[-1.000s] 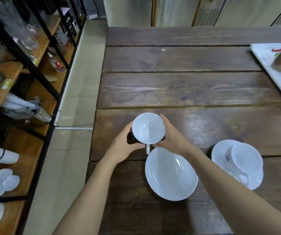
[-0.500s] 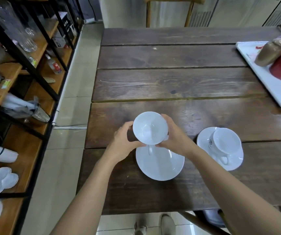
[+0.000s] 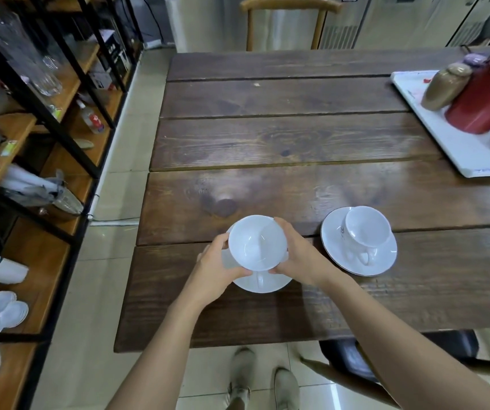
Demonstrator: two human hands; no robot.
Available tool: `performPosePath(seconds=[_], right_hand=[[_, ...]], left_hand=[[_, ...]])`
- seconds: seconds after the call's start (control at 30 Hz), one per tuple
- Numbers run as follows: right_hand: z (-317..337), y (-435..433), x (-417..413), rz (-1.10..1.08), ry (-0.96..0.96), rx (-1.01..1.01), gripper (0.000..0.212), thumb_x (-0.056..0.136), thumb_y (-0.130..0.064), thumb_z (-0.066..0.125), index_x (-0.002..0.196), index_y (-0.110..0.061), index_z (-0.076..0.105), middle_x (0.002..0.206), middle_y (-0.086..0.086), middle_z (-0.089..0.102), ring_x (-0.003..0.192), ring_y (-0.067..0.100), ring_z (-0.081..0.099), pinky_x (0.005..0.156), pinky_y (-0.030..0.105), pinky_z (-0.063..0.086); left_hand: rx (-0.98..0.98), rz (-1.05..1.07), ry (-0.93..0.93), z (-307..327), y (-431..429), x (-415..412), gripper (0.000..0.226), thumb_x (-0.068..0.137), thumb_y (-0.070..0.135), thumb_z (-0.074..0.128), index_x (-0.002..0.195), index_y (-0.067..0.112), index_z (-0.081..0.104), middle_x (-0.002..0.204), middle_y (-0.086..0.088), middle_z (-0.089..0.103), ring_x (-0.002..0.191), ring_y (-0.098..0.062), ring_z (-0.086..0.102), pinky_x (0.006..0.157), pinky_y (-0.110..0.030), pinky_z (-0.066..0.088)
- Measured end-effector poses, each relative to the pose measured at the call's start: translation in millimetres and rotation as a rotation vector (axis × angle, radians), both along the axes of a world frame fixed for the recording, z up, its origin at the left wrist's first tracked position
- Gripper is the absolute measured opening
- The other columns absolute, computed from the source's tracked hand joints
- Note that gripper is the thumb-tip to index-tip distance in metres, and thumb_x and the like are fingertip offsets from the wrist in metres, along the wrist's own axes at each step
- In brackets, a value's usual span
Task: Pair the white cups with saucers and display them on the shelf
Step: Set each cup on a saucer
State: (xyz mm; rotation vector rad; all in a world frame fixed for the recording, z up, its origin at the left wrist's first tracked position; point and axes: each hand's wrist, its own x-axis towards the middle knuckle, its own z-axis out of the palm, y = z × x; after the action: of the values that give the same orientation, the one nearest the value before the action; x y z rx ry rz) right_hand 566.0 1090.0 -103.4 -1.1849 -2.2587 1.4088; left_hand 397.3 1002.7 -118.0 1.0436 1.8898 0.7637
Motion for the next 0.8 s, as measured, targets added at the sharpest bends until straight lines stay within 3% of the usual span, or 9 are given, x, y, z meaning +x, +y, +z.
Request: performPosePath(seconds=[0.13,0.23,0.33,0.4,0.47,0.57,0.7,0.8], right_hand=[[-2.8,3.1,4.8,0.005,-0.035,-0.007,0.085,0.066,-0.009,0.058,0.109,-0.072,0.022,0.114,-0.048,0.035,0.108,-0.014,0.038,0.092,0.022,0.033],[-10.1,6.2,14.0,-0.112,-0.054,-0.066,0.073,0.071,0.002,0.048,0.132,-0.034,0.035,0.126,-0.012,0.043,0.113,0.008,0.041,0.092,0.025,0.033],[-9.8,4.2,13.3,-0.381,-0.016,-0.049,0.029,0.077,-0.005,0.051,0.101,-0.019,0.054,0.102,-0.002,0.053,0.093,0.016,0.048,0.069,0.022,0.039],[-9.3,0.9,7.8,-0.543,0.008,-0.087,0.006,0.082,-0.019,0.056,0.081,-0.017,0.05,0.081,-0.002,0.049,0.077,0.019,0.046,0.057,0.023,0.035],[-12.2,-3.2,4.9,-0.604,0.028,-0.17,0.021,0.084,-0.034,0.057,0.079,-0.015,0.05,0.077,-0.001,0.05,0.072,0.019,0.046,0.053,0.025,0.033],[-12.4,-5.9,2.6,-0.645,0.025,-0.381,0.048,0.081,-0.046,0.06,0.108,-0.007,0.056,0.102,0.006,0.061,0.091,0.021,0.056,0.067,0.03,0.043],[-9.0,-0.4,6.6,-0.666,0.065,-0.61,0.039,0.08,-0.04,0.065,0.106,-0.012,0.059,0.105,0.007,0.063,0.093,0.024,0.059,0.068,0.034,0.048],[-10.1,-1.7,7.1,-0.672,0.117,-0.641,0.036,0.079,-0.034,0.068,0.105,-0.01,0.062,0.107,0.009,0.066,0.095,0.025,0.062,0.067,0.034,0.051]], left_hand=[[-0.029,-0.063,0.04,2.9,-3.9,-4.1,0.066,0.078,0.018,0.071,0.134,0.031,0.038,0.14,0.002,0.044,0.129,-0.019,0.038,0.106,-0.049,0.037],[-0.012,-0.025,0.109,7.5,-4.2,-12.8,0.043,0.09,0.013,0.055,0.131,0.023,0.046,0.138,0.0,0.048,0.121,-0.014,0.044,0.1,-0.037,0.039],[0.034,0.347,-0.065,15.6,-0.9,-13.6,0.037,0.09,0.03,0.056,0.124,0.017,0.05,0.125,-0.003,0.056,0.101,-0.013,0.051,0.085,-0.03,0.042],[-0.035,0.49,-0.294,18.8,3.4,-9.2,0.046,0.084,0.045,0.06,0.12,0.017,0.05,0.117,-0.002,0.056,0.102,-0.018,0.054,0.083,-0.037,0.048],[-0.141,0.475,-0.432,18.3,5.7,-2.4,0.047,0.08,0.052,0.061,0.111,0.018,0.052,0.114,0.0,0.056,0.105,-0.021,0.054,0.081,-0.042,0.05],[-0.19,0.451,-0.498,12.6,9.4,3.2,0.037,0.08,0.048,0.064,0.099,0.017,0.058,0.113,-0.001,0.059,0.104,-0.023,0.055,0.078,-0.045,0.054],[-0.183,0.432,-0.554,7.6,13.3,-2.1,0.022,0.078,0.034,0.071,0.087,0.016,0.062,0.103,-0.005,0.064,0.09,-0.021,0.061,0.063,-0.042,0.059],[-0.203,0.401,-0.64,8.1,10.3,-10.0,0.028,0.073,0.03,0.077,0.09,0.013,0.063,0.097,-0.002,0.065,0.087,-0.019,0.062,0.053,-0.037,0.057]])
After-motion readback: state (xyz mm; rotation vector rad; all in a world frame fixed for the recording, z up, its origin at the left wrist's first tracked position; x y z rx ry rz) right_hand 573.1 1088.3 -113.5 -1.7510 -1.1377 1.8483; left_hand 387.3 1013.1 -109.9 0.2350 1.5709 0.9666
